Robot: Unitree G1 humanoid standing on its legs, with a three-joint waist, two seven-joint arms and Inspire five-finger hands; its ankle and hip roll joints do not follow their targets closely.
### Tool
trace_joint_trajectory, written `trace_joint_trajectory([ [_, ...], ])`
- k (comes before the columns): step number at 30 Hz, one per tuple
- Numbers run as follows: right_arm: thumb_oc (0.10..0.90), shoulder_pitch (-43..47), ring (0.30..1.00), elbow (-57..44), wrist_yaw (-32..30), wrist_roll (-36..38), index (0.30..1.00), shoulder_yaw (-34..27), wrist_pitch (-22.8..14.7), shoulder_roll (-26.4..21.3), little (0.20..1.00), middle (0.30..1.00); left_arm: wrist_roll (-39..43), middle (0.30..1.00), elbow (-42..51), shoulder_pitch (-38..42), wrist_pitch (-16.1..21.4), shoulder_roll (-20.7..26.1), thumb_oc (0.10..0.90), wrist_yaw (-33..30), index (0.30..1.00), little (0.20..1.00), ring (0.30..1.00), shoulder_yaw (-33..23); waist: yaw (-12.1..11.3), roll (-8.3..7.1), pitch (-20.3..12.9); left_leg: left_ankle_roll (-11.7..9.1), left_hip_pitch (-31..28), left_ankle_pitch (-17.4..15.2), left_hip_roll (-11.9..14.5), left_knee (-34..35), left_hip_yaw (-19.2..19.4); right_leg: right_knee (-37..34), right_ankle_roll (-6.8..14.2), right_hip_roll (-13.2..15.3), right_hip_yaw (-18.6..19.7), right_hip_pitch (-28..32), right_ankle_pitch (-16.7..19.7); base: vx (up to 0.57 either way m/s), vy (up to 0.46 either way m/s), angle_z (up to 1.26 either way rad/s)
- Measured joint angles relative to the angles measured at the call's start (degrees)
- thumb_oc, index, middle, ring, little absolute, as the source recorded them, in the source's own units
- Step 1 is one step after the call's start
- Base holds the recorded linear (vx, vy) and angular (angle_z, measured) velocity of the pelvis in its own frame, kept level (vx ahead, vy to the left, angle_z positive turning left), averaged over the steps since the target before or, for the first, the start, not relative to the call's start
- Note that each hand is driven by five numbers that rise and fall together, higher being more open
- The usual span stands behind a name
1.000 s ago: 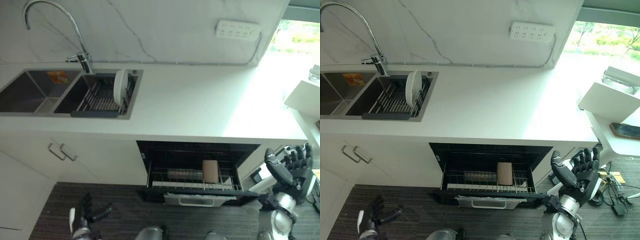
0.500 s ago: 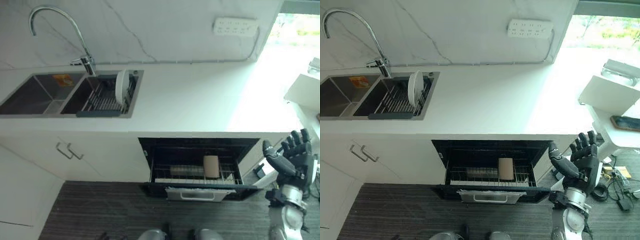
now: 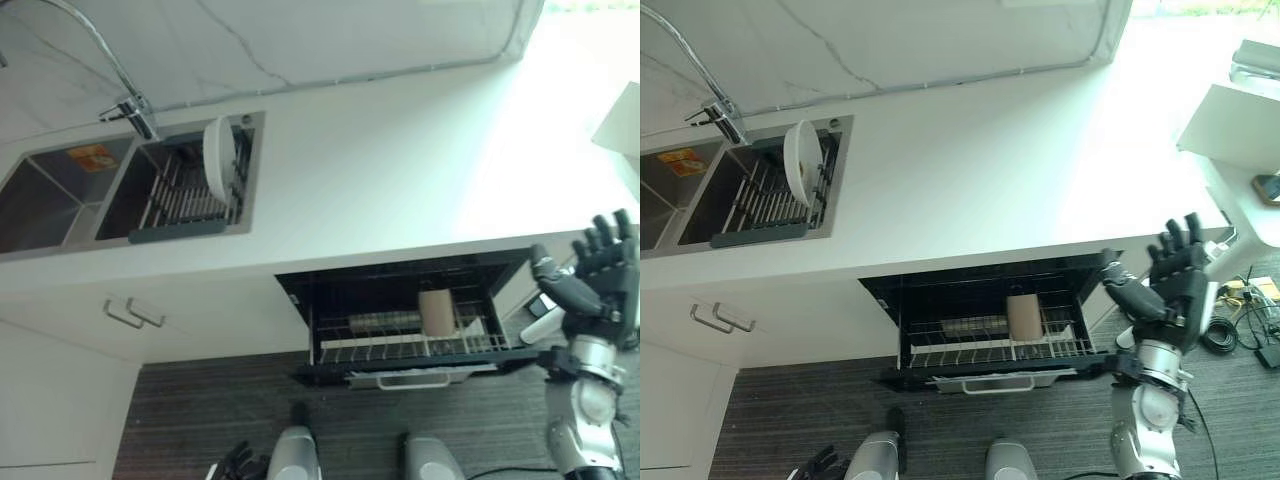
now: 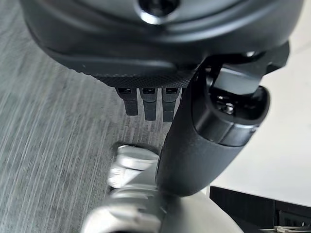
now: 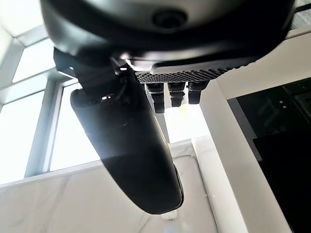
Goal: Place the dishes in the dishwasher.
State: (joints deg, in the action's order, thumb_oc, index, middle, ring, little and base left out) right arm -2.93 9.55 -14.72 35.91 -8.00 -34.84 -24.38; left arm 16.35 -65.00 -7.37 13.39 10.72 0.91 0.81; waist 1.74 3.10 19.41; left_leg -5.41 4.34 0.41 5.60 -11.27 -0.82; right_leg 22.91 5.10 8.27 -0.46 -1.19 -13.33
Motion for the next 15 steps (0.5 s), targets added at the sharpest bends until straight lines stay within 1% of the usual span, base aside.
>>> trace_joint_trajectory([
  [1,0.800,-0.81,0.900,-0.35,-0.24,0.07,0.900,1.12,-0.01,0.78,0.900,0.900,-1.14,0.900,0.21,0.96,0.23,1.14,0.800,-0.18,0.900,0.900,0.900,0.94,-0.42,-1.96,-0.28,1.96,0.34,-2.00,-2.96,-1.83,0.81,-1.42,1.16,2.90,-0.09,0.94,1.19,0.06,0.360,0.11],
  [2,0.800,-1.01,0.900,-0.72,-0.24,0.03,0.900,1.16,-0.06,1.81,0.900,0.900,-1.46,0.900,-0.17,1.15,0.12,1.77,0.800,-0.13,0.900,0.900,0.900,2.02,-0.45,-2.22,-0.37,2.90,0.97,-3.07,-3.39,-3.74,0.85,-1.98,1.40,3.57,-0.67,2.16,1.50,0.04,0.259,0.17],
  [3,0.800,-1.22,0.900,-0.68,-0.37,0.08,0.900,1.41,-0.05,3.33,0.900,0.900,-1.40,0.900,-0.26,1.81,-0.02,2.22,0.800,-0.27,0.900,0.900,0.900,3.09,-0.35,-2.89,-0.92,4.13,0.80,-3.90,-5.00,-4.78,0.93,-2.28,0.77,5.04,-1.85,2.14,2.81,0.05,0.293,0.04],
  [4,0.800,-0.60,0.900,-0.74,-0.46,0.05,0.900,2.61,-0.05,4.42,0.900,0.900,-1.26,0.900,-0.27,1.90,0.03,2.79,0.800,-0.29,0.900,0.900,0.900,4.42,-0.72,-2.82,-1.88,5.54,1.76,-5.80,-5.45,-6.94,1.65,-2.59,0.40,5.75,-1.66,2.07,4.29,0.03,0.247,-0.19],
  [5,0.800,-0.03,0.900,-0.93,-0.50,-0.40,0.900,4.12,-0.04,5.10,0.900,0.900,-1.06,0.900,-1.02,2.26,-0.13,2.94,0.800,-0.27,0.900,0.900,0.900,4.43,-0.76,-3.23,-2.42,6.63,1.86,-7.19,-6.18,-7.85,3.23,-2.90,-0.01,6.87,-1.63,1.99,5.17,0.02,0.213,-0.47],
  [6,0.800,0.25,0.900,-1.02,-0.42,-1.03,0.900,4.86,-0.04,5.46,0.900,0.900,-0.98,0.900,-1.58,2.62,-0.31,2.83,0.800,-0.33,0.900,0.900,0.900,4.15,-0.70,-3.31,-2.66,7.46,1.83,-7.69,-6.71,-8.07,4.15,-3.33,-0.26,7.54,-1.65,1.69,6.73,0.01,0.192,-0.49],
  [7,0.800,0.40,0.900,-1.10,-0.35,-1.94,0.900,5.14,0.01,5.98,0.900,0.900,-0.94,0.900,-2.11,2.86,-0.43,2.72,0.800,-0.36,0.900,0.900,0.900,3.93,-0.75,-3.08,-2.93,8.40,2.05,-8.02,-6.62,-8.40,5.41,-4.19,0.27,7.90,-2.01,1.30,9.16,-0.01,0.150,-0.68],
  [8,0.800,0.32,0.900,-1.72,-0.65,-2.16,0.900,5.44,0.20,6.41,0.900,0.900,-0.93,0.900,-2.28,2.54,-0.44,2.67,0.800,-0.43,0.900,0.900,0.900,3.34,-1.33,-3.10,-4.11,9.72,3.00,-8.22,-6.61,-8.25,7.69,-5.42,0.42,8.56,-3.49,-0.45,11.23,-0.04,0.152,-0.94],
  [9,0.800,0.49,0.900,-3.00,-0.79,-2.22,0.900,5.44,0.21,6.70,0.900,0.900,-0.87,0.900,-2.13,1.95,-0.49,2.69,0.800,-0.59,0.900,0.900,0.900,2.39,-2.10,-3.69,-4.49,11.37,3.61,-8.28,-6.69,-8.21,10.29,-6.30,0.63,7.92,-9.36,-0.71,11.35,-0.04,0.131,-1.30],
  [10,0.800,1.89,0.900,-3.05,-0.87,-2.23,0.900,6.55,0.73,7.65,0.900,0.900,-0.76,0.900,-1.71,0.70,-0.90,2.27,0.800,-1.62,0.900,0.900,0.900,1.78,-2.15,-3.75,-4.63,12.57,4.10,-8.76,-5.94,-8.23,11.75,-10.08,2.33,6.99,-14.72,-0.44,17.20,-0.10,0.031,-1.04],
  [11,0.800,1.57,0.900,-3.12,-2.13,-2.16,0.900,9.16,0.75,7.56,0.900,0.900,0.38,0.900,0.55,-0.51,-0.94,1.78,0.800,-1.90,0.900,0.900,0.900,-0.49,-1.89,-4.17,-4.87,11.89,5.09,-6.89,-4.81,-7.13,10.54,-0.45,3.01,1.73,-14.11,-3.46,9.05,-0.06,-0.077,-0.51],
  [12,0.800,1.15,0.900,-3.07,-2.38,-2.15,0.900,9.92,0.74,7.47,0.900,0.900,1.27,0.900,2.05,-1.36,-0.64,2.09,0.800,-1.88,0.900,0.900,0.900,-1.62,-2.11,-4.50,-5.10,11.24,5.25,-5.29,-4.59,-5.70,10.01,4.09,0.01,-3.15,-14.01,-4.46,5.41,-0.06,-0.129,-0.06],
  [13,0.800,1.44,0.900,-3.44,-2.56,-2.15,0.900,11.05,0.65,6.21,0.900,0.900,1.41,0.900,2.61,-2.05,-0.13,2.17,0.800,-1.70,0.900,0.900,0.900,-1.97,-3.75,-6.13,-5.98,9.85,5.77,-4.22,-5.81,-4.48,10.24,4.73,-4.15,-6.83,-12.73,-4.95,1.76,0.00,-0.115,-0.06],
  [14,0.800,1.97,0.900,-4.25,-2.15,-2.20,0.900,11.03,0.61,3.59,0.900,0.900,1.83,0.900,2.38,-1.86,-0.07,1.76,0.800,-1.74,0.900,0.900,0.900,-1.45,-5.07,-7.30,-6.61,10.06,6.66,-3.74,-7.92,-4.36,11.20,0.48,-7.58,-7.53,-12.62,-3.84,-1.09,-0.01,-0.075,0.13],
  [15,0.800,3.52,0.900,-4.26,-1.92,-2.26,0.900,10.30,0.44,1.80,0.900,0.900,2.54,0.900,0.83,-1.14,-0.69,1.10,0.800,-1.25,0.900,0.900,0.900,-0.29,-5.06,-4.86,-6.40,9.05,7.54,-3.52,-8.12,-4.93,10.23,-2.27,-8.04,-7.84,-14.02,-2.70,-1.93,0.01,-0.100,0.16],
])
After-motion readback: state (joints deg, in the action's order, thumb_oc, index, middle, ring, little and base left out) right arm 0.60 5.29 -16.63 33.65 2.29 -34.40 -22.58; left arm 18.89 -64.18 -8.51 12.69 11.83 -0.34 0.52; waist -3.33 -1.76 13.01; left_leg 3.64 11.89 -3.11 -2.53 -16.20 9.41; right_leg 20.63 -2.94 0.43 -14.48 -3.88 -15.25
